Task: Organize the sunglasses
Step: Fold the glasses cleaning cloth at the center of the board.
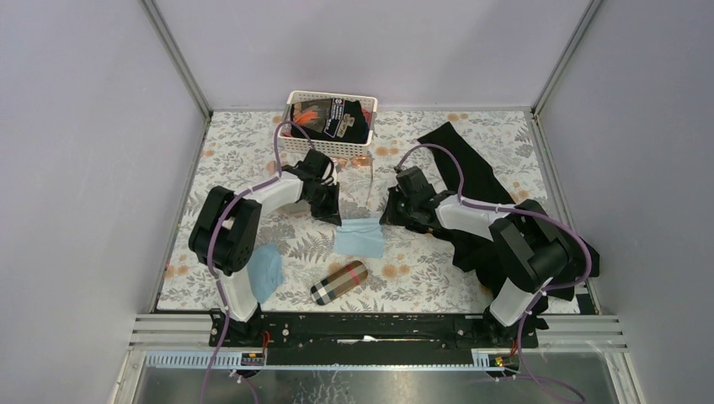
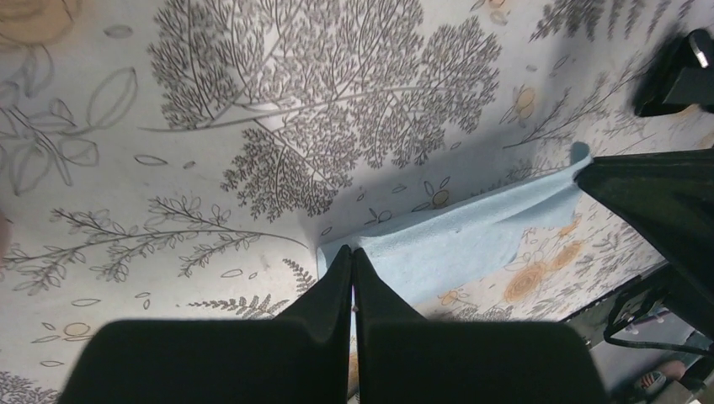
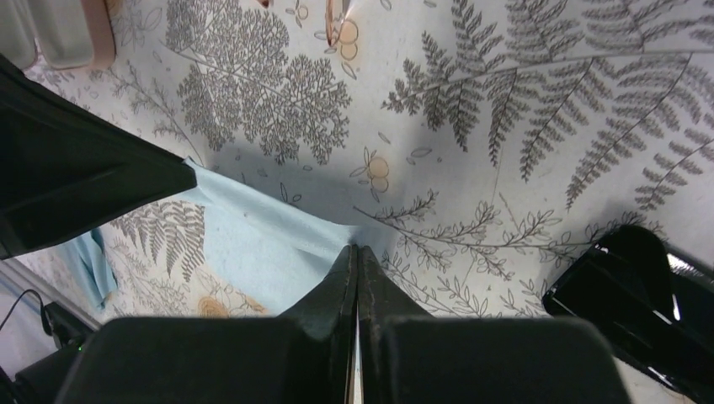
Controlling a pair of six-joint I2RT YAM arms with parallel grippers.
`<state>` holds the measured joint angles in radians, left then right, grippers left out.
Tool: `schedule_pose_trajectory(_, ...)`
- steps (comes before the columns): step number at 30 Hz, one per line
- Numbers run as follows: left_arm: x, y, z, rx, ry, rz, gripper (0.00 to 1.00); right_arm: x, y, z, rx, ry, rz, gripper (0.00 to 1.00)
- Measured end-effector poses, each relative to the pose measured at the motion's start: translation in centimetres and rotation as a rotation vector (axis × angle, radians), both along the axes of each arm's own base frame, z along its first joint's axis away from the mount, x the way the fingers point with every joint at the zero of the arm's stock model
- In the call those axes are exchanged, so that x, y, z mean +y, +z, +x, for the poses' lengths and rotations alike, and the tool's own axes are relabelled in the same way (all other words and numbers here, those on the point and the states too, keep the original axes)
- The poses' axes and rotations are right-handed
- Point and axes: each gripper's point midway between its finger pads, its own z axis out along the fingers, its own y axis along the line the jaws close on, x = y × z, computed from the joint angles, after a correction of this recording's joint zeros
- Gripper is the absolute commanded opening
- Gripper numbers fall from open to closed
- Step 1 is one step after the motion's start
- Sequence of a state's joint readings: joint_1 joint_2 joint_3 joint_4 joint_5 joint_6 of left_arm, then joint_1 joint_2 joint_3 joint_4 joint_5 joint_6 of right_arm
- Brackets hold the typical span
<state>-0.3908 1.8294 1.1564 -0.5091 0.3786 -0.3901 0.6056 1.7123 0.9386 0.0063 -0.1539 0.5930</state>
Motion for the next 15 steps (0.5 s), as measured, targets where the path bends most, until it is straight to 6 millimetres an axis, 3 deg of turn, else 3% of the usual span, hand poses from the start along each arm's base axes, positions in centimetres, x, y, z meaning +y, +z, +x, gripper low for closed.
schedule_pose_trajectory(15,0.0,-0.5,-3.2,0.031,-0.031,0.012,0.00,-0.3,-1.2,-3.8,0.063,0.058,0.046,0.00)
